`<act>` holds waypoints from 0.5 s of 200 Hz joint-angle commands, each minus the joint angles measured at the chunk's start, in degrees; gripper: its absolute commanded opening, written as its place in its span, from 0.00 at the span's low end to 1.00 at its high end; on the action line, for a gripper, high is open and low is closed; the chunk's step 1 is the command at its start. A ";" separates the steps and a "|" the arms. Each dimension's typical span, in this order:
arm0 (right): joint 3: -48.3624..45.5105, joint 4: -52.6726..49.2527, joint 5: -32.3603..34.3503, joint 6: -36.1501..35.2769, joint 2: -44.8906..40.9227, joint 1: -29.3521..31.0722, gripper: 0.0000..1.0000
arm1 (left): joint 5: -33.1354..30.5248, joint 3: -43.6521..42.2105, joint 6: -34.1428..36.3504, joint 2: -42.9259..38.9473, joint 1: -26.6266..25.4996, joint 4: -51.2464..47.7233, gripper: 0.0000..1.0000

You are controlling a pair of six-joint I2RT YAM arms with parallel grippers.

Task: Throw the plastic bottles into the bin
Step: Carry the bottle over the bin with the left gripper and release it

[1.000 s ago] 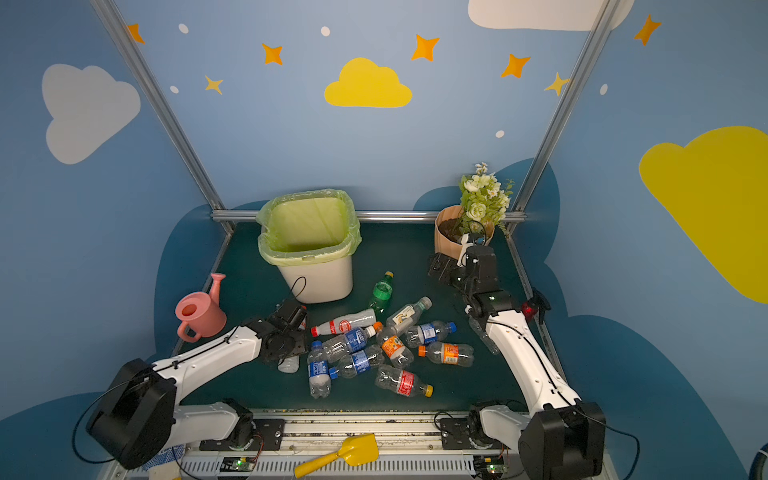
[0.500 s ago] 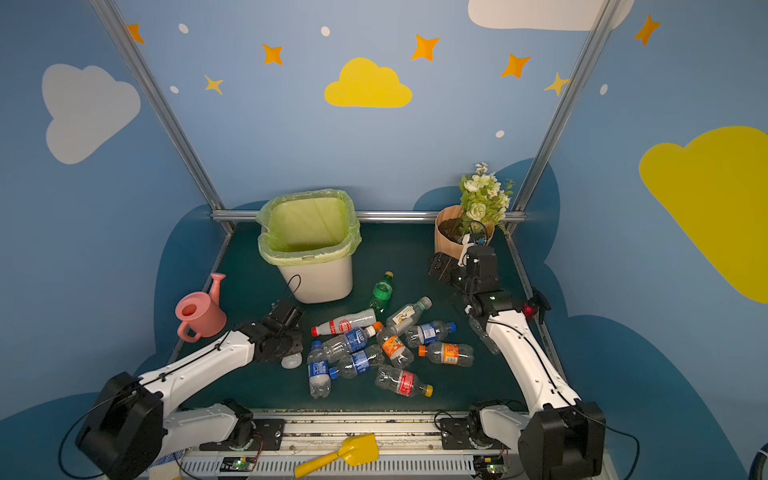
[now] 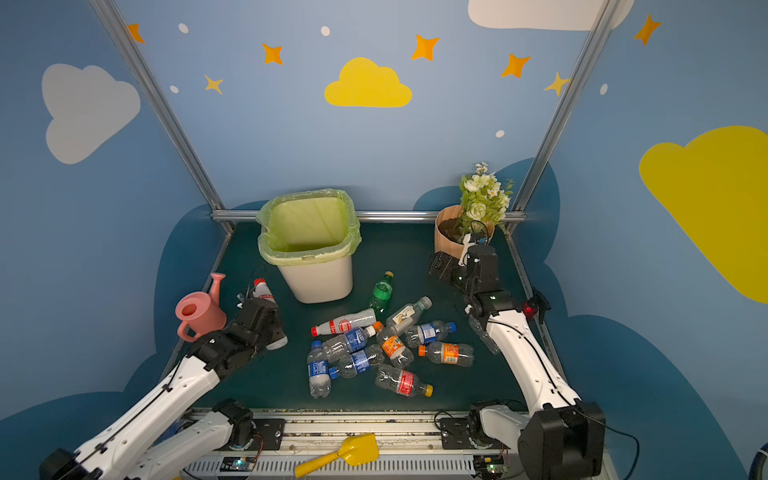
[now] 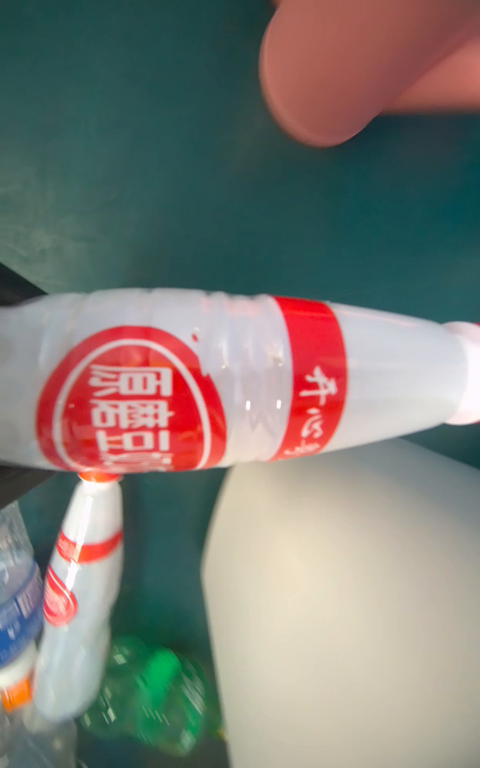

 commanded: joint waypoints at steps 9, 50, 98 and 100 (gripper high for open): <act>-0.34 1.65 -1.23 0.61 -0.49 -0.20 0.97 | -9.17 9.15 7.30 -2.96 1.27 -3.42 0.44; -0.57 1.56 -0.89 0.34 -1.06 -0.21 0.97 | -16.19 23.25 20.41 -2.02 1.52 -2.25 0.44; -0.87 1.71 -0.44 0.21 -1.94 -0.21 0.97 | -14.37 33.01 37.67 -0.44 1.44 15.17 0.42; -0.86 1.71 -0.44 0.23 -1.94 -0.25 0.97 | -13.70 33.33 38.27 -0.23 1.41 16.07 0.42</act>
